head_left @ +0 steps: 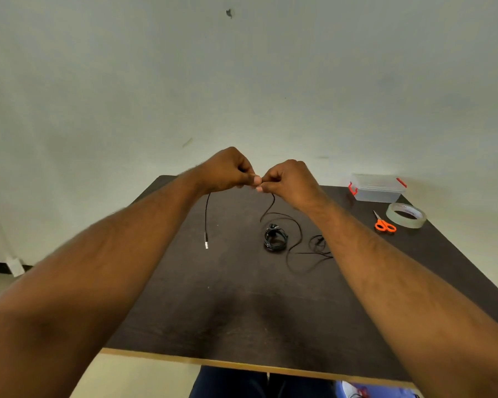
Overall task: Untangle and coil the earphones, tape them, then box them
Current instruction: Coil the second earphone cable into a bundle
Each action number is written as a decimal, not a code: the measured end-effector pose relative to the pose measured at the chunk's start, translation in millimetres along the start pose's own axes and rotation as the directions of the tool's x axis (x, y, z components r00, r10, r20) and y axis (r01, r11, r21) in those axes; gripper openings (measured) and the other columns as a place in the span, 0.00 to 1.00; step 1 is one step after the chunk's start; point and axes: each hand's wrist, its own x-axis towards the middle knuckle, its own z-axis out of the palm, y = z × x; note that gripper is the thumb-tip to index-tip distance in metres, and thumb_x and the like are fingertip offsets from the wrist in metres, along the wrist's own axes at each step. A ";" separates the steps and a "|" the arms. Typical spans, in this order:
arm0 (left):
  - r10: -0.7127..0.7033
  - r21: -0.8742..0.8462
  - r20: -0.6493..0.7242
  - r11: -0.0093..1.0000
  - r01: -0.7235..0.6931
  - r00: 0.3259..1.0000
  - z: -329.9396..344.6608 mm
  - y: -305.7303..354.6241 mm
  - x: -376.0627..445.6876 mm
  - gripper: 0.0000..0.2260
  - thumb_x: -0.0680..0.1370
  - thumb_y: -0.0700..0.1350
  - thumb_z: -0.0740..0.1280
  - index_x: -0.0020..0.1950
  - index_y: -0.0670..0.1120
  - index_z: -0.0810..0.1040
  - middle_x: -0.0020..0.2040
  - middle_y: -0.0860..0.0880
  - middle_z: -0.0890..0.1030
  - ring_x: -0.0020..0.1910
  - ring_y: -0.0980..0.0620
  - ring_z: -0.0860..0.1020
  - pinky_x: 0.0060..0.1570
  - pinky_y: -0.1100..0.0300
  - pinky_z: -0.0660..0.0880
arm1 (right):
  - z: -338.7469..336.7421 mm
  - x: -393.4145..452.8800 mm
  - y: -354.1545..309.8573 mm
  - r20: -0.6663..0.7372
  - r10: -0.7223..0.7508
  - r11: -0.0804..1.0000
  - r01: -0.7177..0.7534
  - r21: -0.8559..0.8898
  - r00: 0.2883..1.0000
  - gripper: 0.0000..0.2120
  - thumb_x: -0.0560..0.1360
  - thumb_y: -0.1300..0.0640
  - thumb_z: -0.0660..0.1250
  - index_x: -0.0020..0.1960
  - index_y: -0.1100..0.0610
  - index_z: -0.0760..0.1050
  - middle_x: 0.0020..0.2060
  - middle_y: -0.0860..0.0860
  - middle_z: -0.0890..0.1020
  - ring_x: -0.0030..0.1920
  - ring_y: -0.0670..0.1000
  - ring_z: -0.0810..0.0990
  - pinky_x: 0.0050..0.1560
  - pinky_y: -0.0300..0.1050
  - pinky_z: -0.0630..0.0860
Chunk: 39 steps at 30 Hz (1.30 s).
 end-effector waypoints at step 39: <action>-0.055 -0.869 -0.395 0.345 -0.353 0.917 23.2 64.5 -2.9 0.11 0.74 0.30 0.69 0.55 0.38 0.81 0.50 0.45 0.85 0.56 0.48 0.82 0.59 0.54 0.77 | -6.8 -61.5 31.7 0.053 0.159 0.961 -0.167 0.220 0.986 0.06 0.76 0.59 0.70 0.41 0.60 0.80 0.30 0.51 0.78 0.28 0.43 0.75 0.33 0.37 0.76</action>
